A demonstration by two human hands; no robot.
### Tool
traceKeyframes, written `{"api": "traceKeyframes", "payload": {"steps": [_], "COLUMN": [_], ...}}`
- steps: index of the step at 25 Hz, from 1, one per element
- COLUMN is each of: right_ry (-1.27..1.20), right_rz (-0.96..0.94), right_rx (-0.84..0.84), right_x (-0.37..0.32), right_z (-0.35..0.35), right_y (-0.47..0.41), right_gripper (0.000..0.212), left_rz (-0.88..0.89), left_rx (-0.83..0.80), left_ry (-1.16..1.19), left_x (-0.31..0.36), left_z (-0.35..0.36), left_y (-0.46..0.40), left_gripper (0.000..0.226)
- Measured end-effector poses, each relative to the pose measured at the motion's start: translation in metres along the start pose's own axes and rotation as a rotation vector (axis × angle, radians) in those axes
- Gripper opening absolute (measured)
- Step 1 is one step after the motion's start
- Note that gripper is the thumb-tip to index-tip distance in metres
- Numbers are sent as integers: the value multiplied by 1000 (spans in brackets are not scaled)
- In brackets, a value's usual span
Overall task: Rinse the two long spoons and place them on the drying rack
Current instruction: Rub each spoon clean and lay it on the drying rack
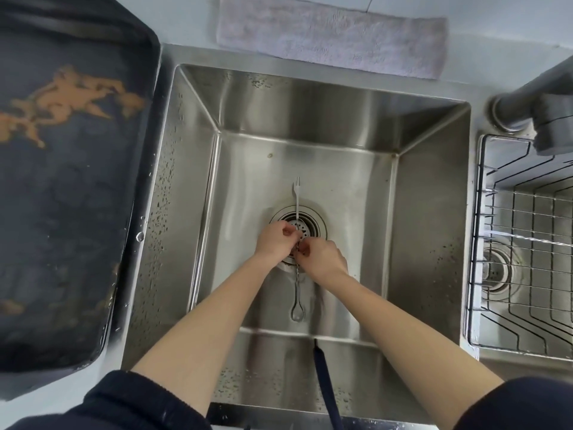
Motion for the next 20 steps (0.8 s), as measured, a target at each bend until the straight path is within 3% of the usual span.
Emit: {"api": "traceKeyframes", "payload": {"steps": [8, 12, 20], "right_ry": [-88, -140, -228], "right_rz": [-3, 1, -169], "right_rx": [62, 142, 330], "right_x": [-2, -3, -20], "right_z": [-18, -38, -87], "right_y": [11, 23, 71], "right_gripper": [26, 29, 23], "left_rz": [56, 101, 259], "left_rx": [75, 78, 162], "left_ry": [31, 166, 283], "left_x": [19, 41, 84], "left_z": [-15, -24, -51], "left_y": [15, 34, 86], "left_gripper": [22, 9, 6]}}
Point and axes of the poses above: each hand's wrist, its own y-axis away from the middle knuckle, its own z-axis out of the palm, x = y × z, the point moved 8 cm from there along -y, towards the middle knuckle
